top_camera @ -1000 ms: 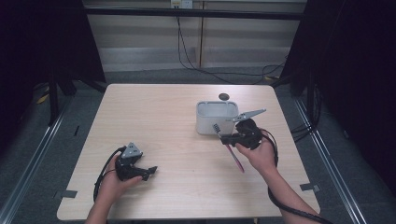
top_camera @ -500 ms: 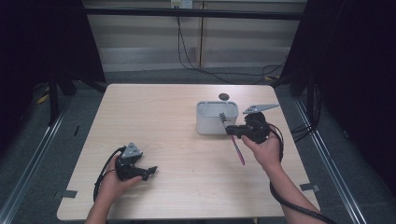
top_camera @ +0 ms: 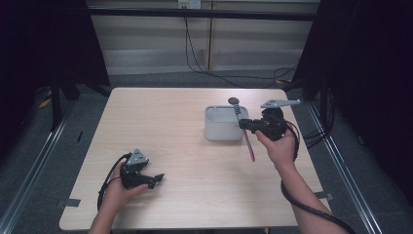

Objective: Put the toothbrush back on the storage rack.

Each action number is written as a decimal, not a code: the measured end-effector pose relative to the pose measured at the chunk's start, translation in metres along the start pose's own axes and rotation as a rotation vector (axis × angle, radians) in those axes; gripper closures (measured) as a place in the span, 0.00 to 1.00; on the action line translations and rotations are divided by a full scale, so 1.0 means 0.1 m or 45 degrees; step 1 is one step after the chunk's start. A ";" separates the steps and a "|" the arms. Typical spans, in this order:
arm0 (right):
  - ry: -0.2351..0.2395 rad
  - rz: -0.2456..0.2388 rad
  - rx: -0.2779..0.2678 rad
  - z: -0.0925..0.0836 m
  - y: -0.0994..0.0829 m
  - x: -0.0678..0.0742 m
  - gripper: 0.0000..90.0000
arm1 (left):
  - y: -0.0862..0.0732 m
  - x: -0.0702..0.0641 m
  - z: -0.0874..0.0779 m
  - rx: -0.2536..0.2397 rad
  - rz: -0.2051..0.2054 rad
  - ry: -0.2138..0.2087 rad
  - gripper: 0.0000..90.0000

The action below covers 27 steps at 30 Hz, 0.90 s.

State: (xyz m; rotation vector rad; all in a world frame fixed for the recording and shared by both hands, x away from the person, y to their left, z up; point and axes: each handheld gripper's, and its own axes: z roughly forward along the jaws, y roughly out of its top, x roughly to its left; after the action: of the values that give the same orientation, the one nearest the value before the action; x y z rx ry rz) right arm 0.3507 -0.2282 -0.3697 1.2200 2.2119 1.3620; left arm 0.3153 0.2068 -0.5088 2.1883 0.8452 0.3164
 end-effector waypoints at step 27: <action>-0.073 0.009 -0.182 -0.05 0.38 -0.12 0.93 | 0.00 -0.01 0.00 0.009 0.013 0.005 0.16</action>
State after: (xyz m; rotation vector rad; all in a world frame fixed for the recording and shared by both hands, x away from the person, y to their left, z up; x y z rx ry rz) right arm 0.3749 -0.2327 -0.3375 1.2012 2.0352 1.4420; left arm 0.3147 0.2058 -0.5088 2.1996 0.8386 0.3236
